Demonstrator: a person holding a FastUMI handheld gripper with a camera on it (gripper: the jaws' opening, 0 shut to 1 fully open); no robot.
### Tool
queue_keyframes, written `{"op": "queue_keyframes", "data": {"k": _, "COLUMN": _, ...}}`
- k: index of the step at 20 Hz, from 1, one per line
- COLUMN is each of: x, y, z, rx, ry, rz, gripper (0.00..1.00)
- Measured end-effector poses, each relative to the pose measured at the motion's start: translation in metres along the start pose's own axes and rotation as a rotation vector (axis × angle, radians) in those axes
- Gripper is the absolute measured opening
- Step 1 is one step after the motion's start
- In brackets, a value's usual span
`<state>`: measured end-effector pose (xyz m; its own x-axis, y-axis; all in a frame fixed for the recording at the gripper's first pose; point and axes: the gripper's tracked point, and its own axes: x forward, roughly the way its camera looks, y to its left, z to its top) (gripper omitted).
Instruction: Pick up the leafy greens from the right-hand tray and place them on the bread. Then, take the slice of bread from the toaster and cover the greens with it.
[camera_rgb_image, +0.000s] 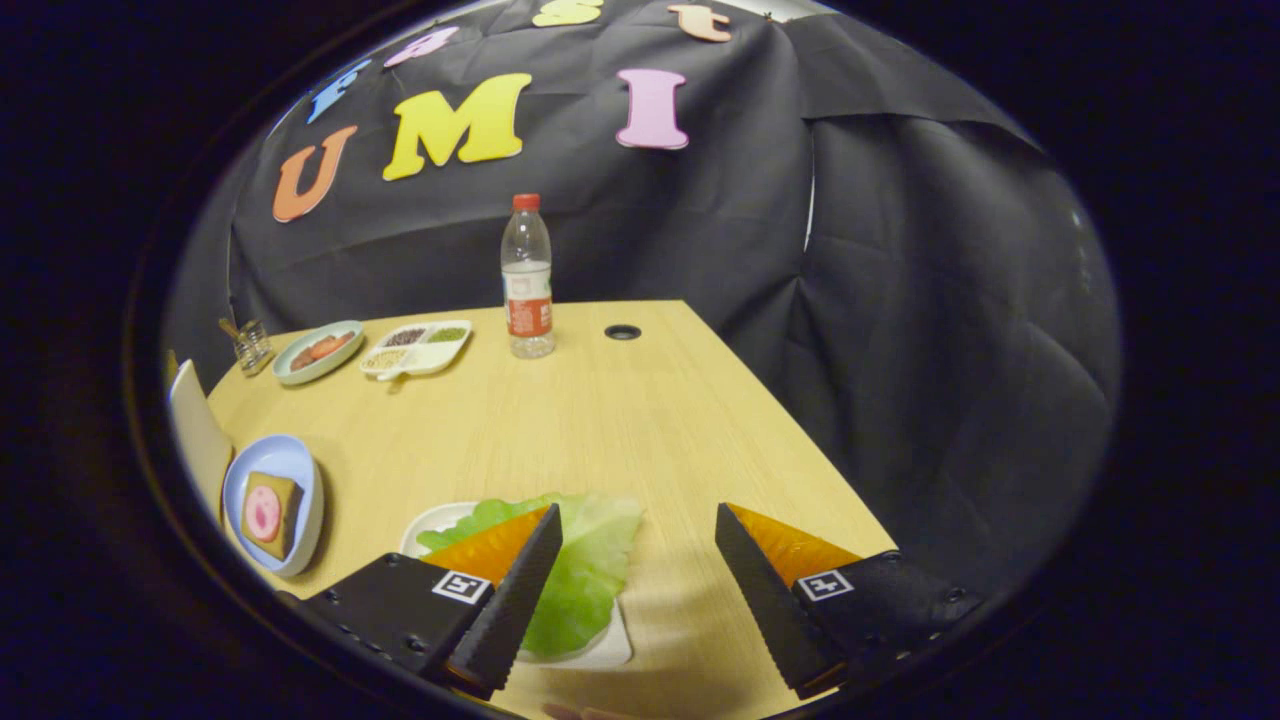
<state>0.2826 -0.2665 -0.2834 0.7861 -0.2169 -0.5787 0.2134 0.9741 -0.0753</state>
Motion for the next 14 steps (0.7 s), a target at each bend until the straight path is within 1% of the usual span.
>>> {"op": "queue_keyframes", "data": {"k": 7, "x": 0.025, "y": 0.02, "z": -0.022, "rx": 0.005, "ry": 0.093, "rz": 0.082, "gripper": 0.95}}
{"op": "queue_keyframes", "data": {"k": 8, "x": 0.024, "y": 0.021, "z": -0.021, "rx": 0.003, "ry": 0.093, "rz": 0.086, "gripper": 0.89}}
{"op": "queue_keyframes", "data": {"k": 9, "x": 0.022, "y": 0.022, "z": -0.021, "rx": -0.004, "ry": 0.094, "rz": 0.088, "gripper": 0.78}}
{"op": "queue_keyframes", "data": {"k": 11, "x": 0.022, "y": 0.019, "z": -0.021, "rx": -0.026, "ry": 0.096, "rz": 0.059, "gripper": 0.56}}
{"op": "queue_keyframes", "data": {"k": 12, "x": 0.018, "y": 0.02, "z": -0.021, "rx": -0.031, "ry": 0.096, "rz": 0.059, "gripper": 0.45}}
{"op": "queue_keyframes", "data": {"k": 13, "x": 0.014, "y": 0.018, "z": -0.021, "rx": -0.03, "ry": 0.097, "rz": 0.055, "gripper": 0.4}}
{"op": "queue_keyframes", "data": {"k": 14, "x": 0.016, "y": 0.018, "z": -0.023, "rx": -0.024, "ry": 0.099, "rz": 0.053, "gripper": 0.22}}
